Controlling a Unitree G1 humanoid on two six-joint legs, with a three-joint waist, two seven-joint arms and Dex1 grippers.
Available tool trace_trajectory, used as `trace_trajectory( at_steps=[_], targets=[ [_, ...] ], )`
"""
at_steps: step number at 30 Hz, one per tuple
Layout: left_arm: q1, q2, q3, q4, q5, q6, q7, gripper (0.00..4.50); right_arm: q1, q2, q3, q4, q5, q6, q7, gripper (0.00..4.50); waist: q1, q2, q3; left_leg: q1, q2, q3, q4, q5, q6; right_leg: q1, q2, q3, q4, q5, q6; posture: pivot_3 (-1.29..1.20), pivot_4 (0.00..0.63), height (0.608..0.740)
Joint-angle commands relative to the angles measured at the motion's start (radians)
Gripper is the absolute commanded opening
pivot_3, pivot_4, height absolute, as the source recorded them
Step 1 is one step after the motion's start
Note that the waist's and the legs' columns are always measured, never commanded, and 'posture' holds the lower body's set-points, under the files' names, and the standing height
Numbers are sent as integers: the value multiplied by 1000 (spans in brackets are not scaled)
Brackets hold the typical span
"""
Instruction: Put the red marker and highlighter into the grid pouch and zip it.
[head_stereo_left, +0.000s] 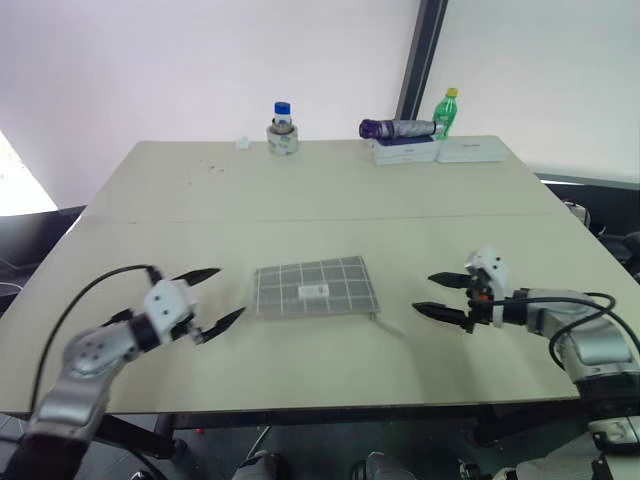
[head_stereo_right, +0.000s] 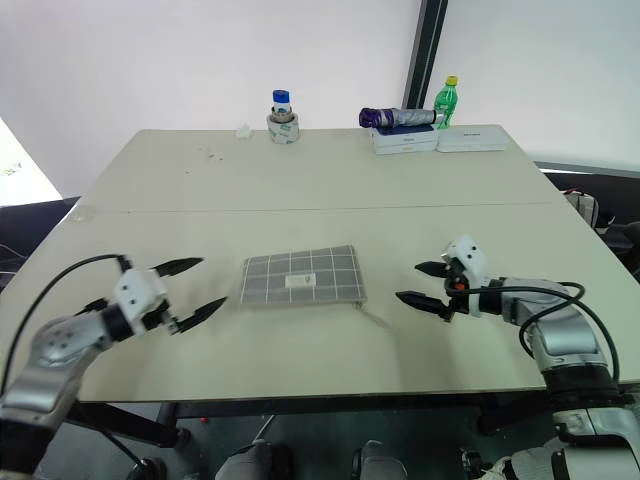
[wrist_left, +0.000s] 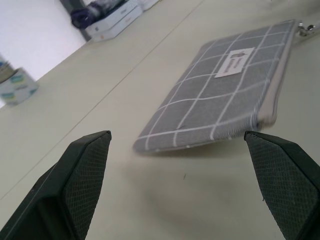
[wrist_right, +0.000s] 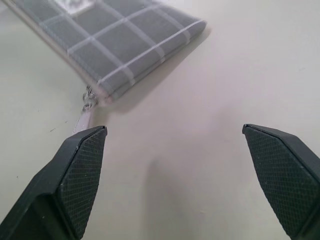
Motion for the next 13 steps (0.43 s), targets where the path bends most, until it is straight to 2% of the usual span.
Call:
trace_trajectory(
  at_steps=[1, 5, 8, 13],
  targets=[
    [103, 9, 145, -118, -138, 122, 3, 4472, 49, -4, -125, -70, 96, -32, 32, 4500, 2, 0, 0, 0, 0, 0, 0, 0, 0, 0, 0, 0, 0, 0, 0, 0, 150, 740],
    [226, 1, 292, -152, -197, 223, 38, 4472, 130, -17, -202, -68, 118, -90, 70, 4500, 7, -1, 0, 0, 0, -1, 1, 0, 0, 2, 0, -1, -1, 0, 0, 0, 150, 740],
    [293, -11, 393, -116, -207, 226, 33, 4472, 159, -9, -233, -63, 111, -133, 50, 4500, 4, 0, 0, 0, 0, -1, 1, 0, 0, 2, -2, 0, -2, 0, -1, 0, 150, 740],
    [301, -26, 448, -93, -167, 198, 46, 4472, 212, 25, -222, -65, 79, -209, 38, 4500, 5, -1, 0, 0, 0, -2, 1, -1, 0, -1, -2, -1, -2, -1, -1, 0, 150, 740]
  ],
)
